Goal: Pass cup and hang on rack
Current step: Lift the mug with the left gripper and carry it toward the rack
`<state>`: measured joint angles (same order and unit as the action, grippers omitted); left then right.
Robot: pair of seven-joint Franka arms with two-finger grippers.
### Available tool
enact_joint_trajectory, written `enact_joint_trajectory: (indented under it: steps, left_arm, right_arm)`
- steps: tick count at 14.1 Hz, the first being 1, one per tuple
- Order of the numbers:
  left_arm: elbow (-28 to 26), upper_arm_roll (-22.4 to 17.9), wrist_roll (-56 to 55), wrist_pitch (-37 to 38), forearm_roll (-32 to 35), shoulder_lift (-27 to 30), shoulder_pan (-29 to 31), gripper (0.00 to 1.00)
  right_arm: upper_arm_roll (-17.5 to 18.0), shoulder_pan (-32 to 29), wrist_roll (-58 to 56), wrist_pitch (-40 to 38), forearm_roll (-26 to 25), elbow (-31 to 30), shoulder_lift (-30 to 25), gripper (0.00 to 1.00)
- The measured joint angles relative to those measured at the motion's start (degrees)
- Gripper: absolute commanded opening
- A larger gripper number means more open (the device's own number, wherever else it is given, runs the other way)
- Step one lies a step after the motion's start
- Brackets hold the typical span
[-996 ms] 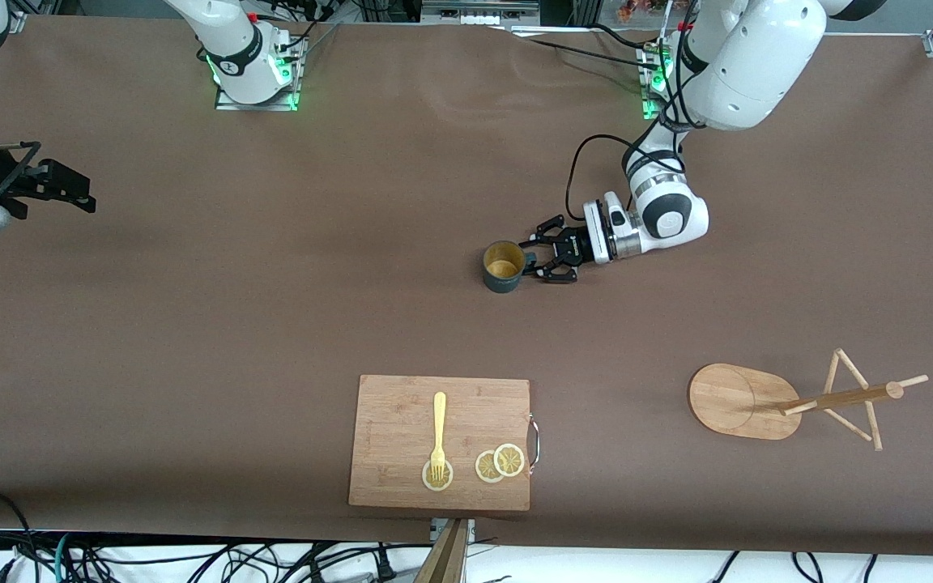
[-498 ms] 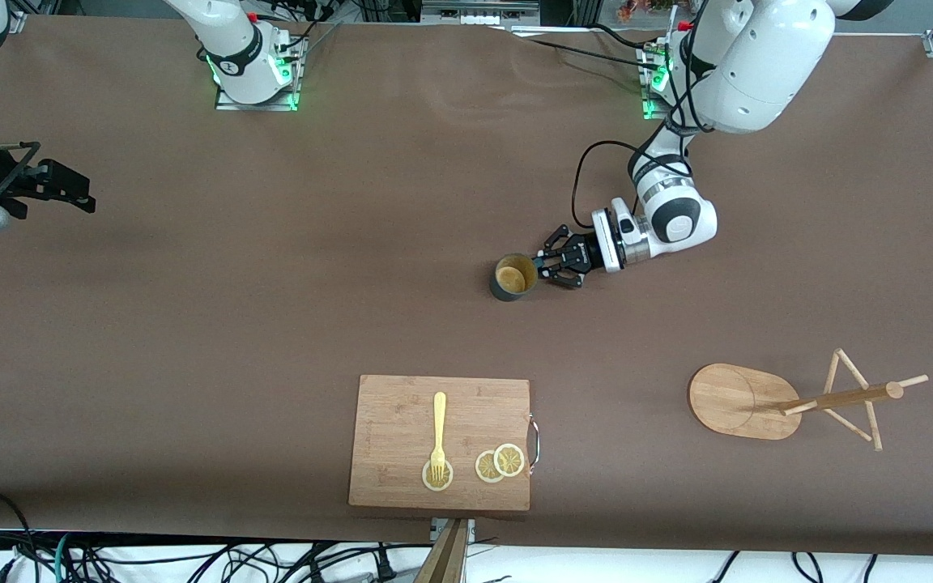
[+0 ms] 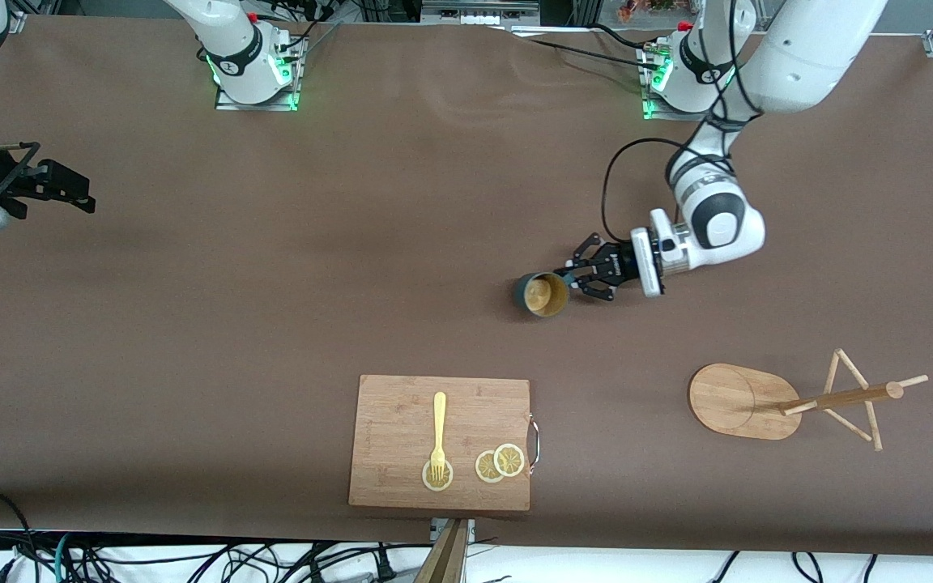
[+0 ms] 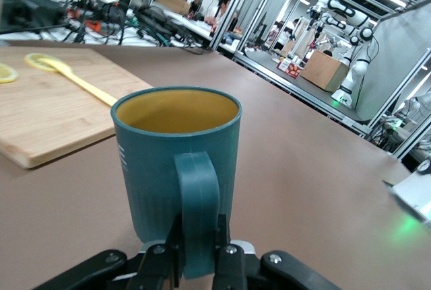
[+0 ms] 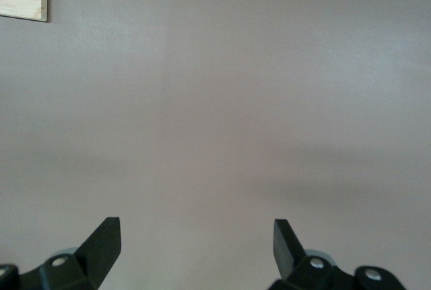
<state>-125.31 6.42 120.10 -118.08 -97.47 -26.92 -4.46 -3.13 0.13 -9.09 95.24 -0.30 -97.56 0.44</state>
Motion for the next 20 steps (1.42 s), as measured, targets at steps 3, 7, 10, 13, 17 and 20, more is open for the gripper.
enact_joint_trajectory:
  steps: [3, 7, 10, 13, 17, 20]
  left_arm:
    - [0.01, -3.81, -20.66, 7.44, 9.37, 6.64, 4.01, 0.0]
    - [0.02, -14.83, -41.06, 22.17, 16.65, 10.98, 4.73, 0.0]
    - [0.37, -21.01, -51.67, 30.21, 17.04, 11.21, 5.08, 0.0]
    - [0.55, -23.39, -63.81, 34.55, 15.96, 11.21, 6.54, 0.0]
    - [2.58, -24.67, -82.01, 37.07, 12.71, 11.21, 8.75, 0.0]
    - [4.2, -25.15, -92.03, 38.26, 9.56, 11.21, 10.14, 0.0]
  right_arm:
    - [-0.03, -0.03, 0.02, 0.0, 0.0, 0.0, 0.01, 1.0]
    - [-0.09, -0.04, 0.04, 0.0, 0.0, 0.0, 0.01, 1.0]
    - [-0.1, -0.05, 0.07, 0.0, 0.0, 0.0, 0.01, 1.0]
    - [-0.11, -0.06, 0.09, 0.0, 0.0, 0.0, 0.01, 1.0]
    - [-0.16, -0.13, 0.09, 0.0, 0.0, 0.0, 0.12, 1.0]
    - [-0.19, -0.17, 0.08, 0.0, 0.0, 0.0, 0.16, 1.0]
